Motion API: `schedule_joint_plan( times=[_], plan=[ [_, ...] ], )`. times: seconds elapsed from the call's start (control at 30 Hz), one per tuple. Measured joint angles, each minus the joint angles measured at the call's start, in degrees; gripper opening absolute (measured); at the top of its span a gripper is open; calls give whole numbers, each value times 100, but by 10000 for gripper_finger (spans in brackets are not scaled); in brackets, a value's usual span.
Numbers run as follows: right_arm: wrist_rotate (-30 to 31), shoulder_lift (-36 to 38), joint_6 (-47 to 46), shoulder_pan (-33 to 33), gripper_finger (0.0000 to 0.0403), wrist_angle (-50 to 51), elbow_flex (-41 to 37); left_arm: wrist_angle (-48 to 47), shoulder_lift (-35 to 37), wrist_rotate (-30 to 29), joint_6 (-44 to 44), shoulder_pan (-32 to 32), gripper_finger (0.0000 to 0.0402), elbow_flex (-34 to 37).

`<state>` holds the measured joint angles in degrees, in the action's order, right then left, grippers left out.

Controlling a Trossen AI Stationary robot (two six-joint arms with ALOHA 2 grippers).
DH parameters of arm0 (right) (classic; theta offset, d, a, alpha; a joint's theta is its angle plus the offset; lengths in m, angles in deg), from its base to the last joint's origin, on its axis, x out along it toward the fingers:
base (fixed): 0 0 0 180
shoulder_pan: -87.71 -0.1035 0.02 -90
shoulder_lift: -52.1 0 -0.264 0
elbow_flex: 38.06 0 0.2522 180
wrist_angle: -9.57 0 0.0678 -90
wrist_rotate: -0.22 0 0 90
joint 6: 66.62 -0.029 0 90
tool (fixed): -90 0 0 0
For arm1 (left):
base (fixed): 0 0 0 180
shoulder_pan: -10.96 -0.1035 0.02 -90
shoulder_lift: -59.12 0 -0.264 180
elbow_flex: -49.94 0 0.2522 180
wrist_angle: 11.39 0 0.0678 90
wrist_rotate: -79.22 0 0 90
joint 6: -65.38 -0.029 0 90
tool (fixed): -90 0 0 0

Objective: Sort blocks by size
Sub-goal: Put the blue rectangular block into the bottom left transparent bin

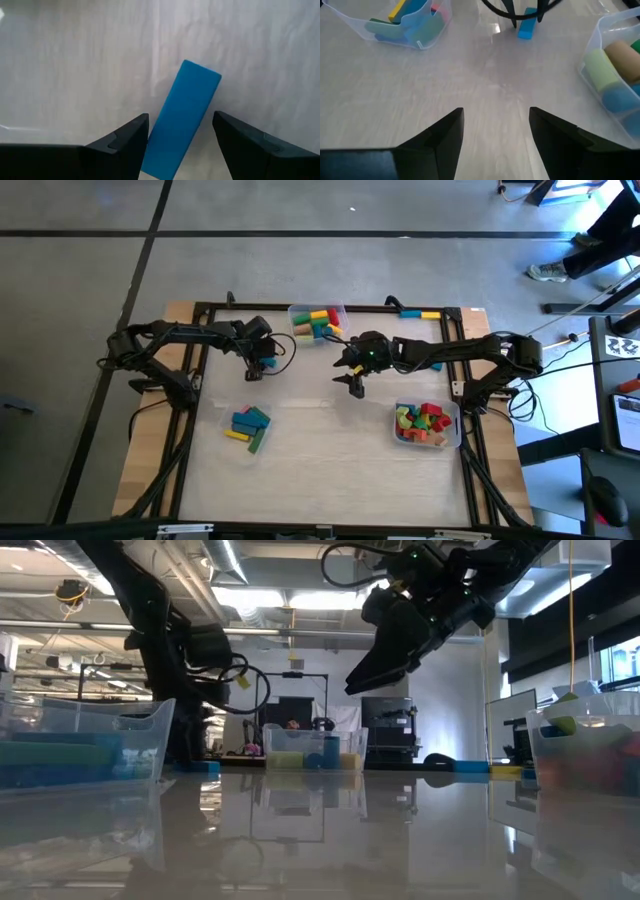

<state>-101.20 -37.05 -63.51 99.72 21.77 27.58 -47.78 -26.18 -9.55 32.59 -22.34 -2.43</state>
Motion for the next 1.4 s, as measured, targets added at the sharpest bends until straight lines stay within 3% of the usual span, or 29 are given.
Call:
schedule_joint_plan(
  times=[0.2, 0.5, 0.8, 1.1, 1.4],
  plan=[
    [5, 0, 18, 0, 225, -153, 0, -101, -9, 398, 571, -302, 185, 11],
    [7, 0, 29, 0, 225, -177, 0, -249, -7, 361, 1691, -346, 106, -40],
    [7, 0, 27, 0, 225, -175, 0, -1258, 7, 367, 2697, 3, 115, -798],
    [5, -2, 22, 0, 225, -134, 0, -2214, 927, 369, 3226, 829, 109, -1263],
    [5, -2, 20, 0, 225, -134, 0, -2672, 2256, 370, 4632, 2331, 109, -1270]
  ],
)
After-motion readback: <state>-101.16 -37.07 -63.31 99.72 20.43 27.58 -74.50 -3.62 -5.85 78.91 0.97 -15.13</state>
